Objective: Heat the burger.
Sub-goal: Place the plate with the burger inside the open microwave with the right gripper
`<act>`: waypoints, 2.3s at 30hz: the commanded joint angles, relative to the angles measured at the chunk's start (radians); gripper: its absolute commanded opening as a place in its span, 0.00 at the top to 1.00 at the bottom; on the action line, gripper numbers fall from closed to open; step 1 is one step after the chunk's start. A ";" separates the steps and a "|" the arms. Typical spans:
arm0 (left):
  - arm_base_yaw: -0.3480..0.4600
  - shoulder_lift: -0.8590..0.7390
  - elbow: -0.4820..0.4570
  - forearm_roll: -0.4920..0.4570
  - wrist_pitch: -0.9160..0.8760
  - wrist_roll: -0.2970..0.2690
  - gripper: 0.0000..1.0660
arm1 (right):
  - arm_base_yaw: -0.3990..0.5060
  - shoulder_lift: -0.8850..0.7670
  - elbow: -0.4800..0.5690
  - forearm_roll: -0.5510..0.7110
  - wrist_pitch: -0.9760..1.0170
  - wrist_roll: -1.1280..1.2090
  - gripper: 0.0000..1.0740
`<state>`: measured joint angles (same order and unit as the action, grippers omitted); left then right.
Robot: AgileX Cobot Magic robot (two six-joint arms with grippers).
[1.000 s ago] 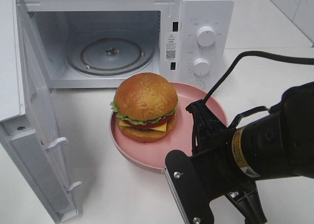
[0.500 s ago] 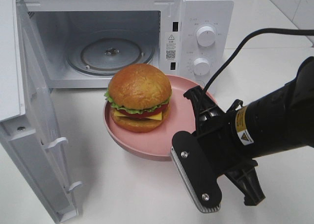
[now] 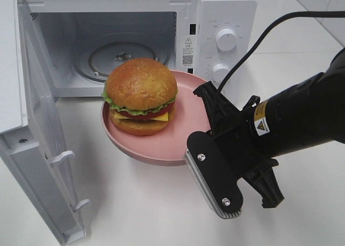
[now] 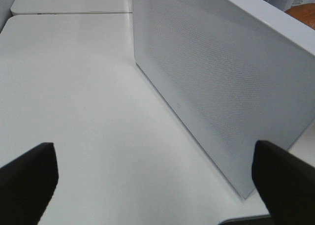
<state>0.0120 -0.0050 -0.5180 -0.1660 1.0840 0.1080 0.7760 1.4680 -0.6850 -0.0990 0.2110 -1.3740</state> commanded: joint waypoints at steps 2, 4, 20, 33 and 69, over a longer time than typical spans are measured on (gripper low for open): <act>-0.004 -0.017 0.003 -0.005 -0.015 -0.003 0.06 | -0.005 0.022 -0.040 0.007 -0.064 -0.013 1.00; -0.004 -0.017 0.003 -0.005 -0.015 -0.003 0.06 | -0.005 0.047 -0.062 0.008 -0.063 -0.011 1.00; -0.004 -0.017 0.003 -0.005 -0.015 -0.003 0.06 | -0.005 0.188 -0.236 0.012 -0.016 0.010 1.00; -0.004 -0.017 0.003 -0.005 -0.015 -0.003 0.06 | -0.021 0.305 -0.401 0.099 0.056 -0.015 1.00; -0.004 -0.017 0.003 -0.005 -0.015 -0.003 0.06 | -0.052 0.550 -0.756 -0.005 0.143 0.066 1.00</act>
<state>0.0120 -0.0050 -0.5180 -0.1660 1.0840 0.1080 0.7270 2.0350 -1.4200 -0.0960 0.4070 -1.3180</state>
